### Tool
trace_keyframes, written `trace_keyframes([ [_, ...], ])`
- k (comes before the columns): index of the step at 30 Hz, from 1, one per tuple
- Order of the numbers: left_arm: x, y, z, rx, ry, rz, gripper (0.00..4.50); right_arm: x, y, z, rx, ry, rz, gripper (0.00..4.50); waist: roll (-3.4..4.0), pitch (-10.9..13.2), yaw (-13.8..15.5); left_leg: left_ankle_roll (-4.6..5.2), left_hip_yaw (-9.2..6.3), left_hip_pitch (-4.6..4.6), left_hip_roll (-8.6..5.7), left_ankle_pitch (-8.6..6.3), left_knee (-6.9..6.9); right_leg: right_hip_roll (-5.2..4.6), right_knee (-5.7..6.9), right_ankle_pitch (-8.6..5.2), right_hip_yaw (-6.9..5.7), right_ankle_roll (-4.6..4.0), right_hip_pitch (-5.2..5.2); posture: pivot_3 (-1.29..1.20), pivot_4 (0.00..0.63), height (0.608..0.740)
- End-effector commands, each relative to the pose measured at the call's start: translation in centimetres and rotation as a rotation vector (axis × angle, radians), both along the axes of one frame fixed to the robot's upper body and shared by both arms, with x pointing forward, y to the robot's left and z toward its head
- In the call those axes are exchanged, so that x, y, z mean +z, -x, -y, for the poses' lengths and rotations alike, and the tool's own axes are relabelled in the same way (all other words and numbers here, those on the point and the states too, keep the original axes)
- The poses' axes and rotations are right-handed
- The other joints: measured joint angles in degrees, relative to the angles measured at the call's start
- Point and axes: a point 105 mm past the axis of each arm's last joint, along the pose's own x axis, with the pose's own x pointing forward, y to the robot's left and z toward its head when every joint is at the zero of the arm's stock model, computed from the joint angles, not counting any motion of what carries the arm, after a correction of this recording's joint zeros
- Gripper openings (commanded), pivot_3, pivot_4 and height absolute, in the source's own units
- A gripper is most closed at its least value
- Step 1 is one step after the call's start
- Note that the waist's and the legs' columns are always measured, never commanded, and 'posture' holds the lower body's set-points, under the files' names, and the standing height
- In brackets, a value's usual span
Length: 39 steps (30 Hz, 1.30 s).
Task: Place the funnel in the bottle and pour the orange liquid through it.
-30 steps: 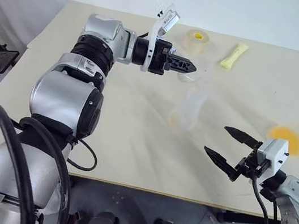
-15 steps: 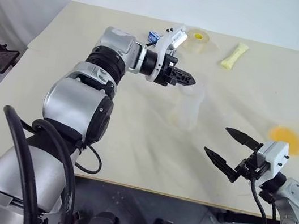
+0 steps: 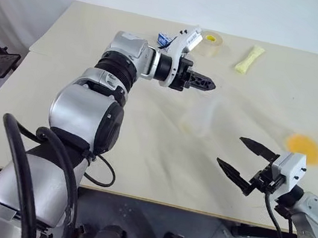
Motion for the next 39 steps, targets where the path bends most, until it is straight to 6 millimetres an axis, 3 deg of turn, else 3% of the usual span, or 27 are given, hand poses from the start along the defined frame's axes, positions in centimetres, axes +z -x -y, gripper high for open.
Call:
trace_keyframes([
  [1, 3.1, 0.4, 0.4, -0.024, 0.045, 0.075, 3.19, 1.8, 0.3, 0.5, -0.017, 0.009, 0.077, 4.5, 0.0, 0.0, 0.0, 0.0, 0.01, 0.0, 0.0, 0.0, 0.0, 0.0, 0.0, 0.0, 0.0, 0.0, 0.0, 0.0, 0.15, 0.74],
  [6, 4.3, 0.5, -0.5, -0.033, 0.083, 0.089, 4.49, 2.1, 0.3, 0.9, -0.028, 0.017, 0.079, 4.5, 0.0, 0.0, -0.1, 0.0, 0.02, 0.01, 0.0, 0.0, 0.0, 0.0, 0.0, 0.0, 0.0, 0.0, 0.0, 0.0, 0.15, 0.74],
  [9, 4.7, 0.4, -2.0, -0.055, 0.055, 0.165, 4.49, 2.4, 0.3, 1.4, -0.061, 0.015, 0.091, 4.5, 0.0, 0.0, -0.1, 0.0, 0.02, 0.02, 0.01, 0.0, -0.01, 0.01, 0.01, 0.0, 0.0, 0.0, -0.01, 0.0, 0.15, 0.74],
  [15, 2.7, -0.3, -6.3, -0.133, -0.001, 0.427, 4.49, 2.1, 0.9, 2.6, -0.162, -0.006, 0.094, 4.5, 0.06, 0.0, 0.0, 0.0, 0.06, 0.06, 0.02, 0.0, -0.04, 0.0, 0.04, 0.0, 0.01, 0.0, -0.03, 0.0, 0.15, 0.74],
  [23, 0.7, 1.9, -12.6, -0.137, 0.222, 0.748, 4.49, 1.7, 2.6, 5.1, -0.397, -0.114, 0.113, 4.5, 0.05, 0.0, 0.0, 0.0, -0.05, -0.04, 0.11, 0.0, 0.07, -0.05, 0.4, 0.0, 0.06, -0.01, -0.27, 0.0, 0.15, 0.74],
  [26, -2.1, 3.0, -13.9, -0.166, 0.198, 0.775, 4.49, 1.3, 3.1, 5.9, -0.475, -0.126, 0.111, 4.5, 0.07, -0.1, 0.1, 0.0, -0.28, -0.01, 0.12, 0.0, 0.12, -0.1, 0.54, 0.0, 0.07, -0.01, -0.24, 0.0, 0.15, 0.74],
  [29, -5.9, 5.1, -15.1, -0.28, 0.175, 0.719, 4.49, 1.1, 3.6, 6.6, -0.539, -0.126, 0.111, 4.5, 0.16, -0.1, -0.2, 0.0, -0.27, 0.12, 0.01, 0.0, 0.07, -0.09, 0.53, 0.0, 0.14, -0.01, -0.21, 0.0, 0.15, 0.74],
  [32, -8.4, 6.5, -15.5, -0.324, 0.163, 0.673, 4.49, 1.0, 4.2, 7.6, -0.618, -0.126, 0.117, 4.5, 0.16, -0.1, -0.1, 0.0, -0.27, 0.13, 0.05, 0.0, 0.03, -0.03, 0.52, -0.01, 0.16, -0.02, -0.26, 0.0, 0.15, 0.74],
  [39, -9.1, 7.6, -14.8, -0.254, 0.25, 0.754, 4.49, 1.2, 5.5, 10.4, -0.811, -0.149, 0.147, 4.5, 0.18, -0.1, 0.1, 0.01, -0.4, 0.12, 0.11, -0.01, 0.1, -0.07, 0.52, -0.01, 0.29, -0.02, -0.19, 0.0, 0.15, 0.74],
])
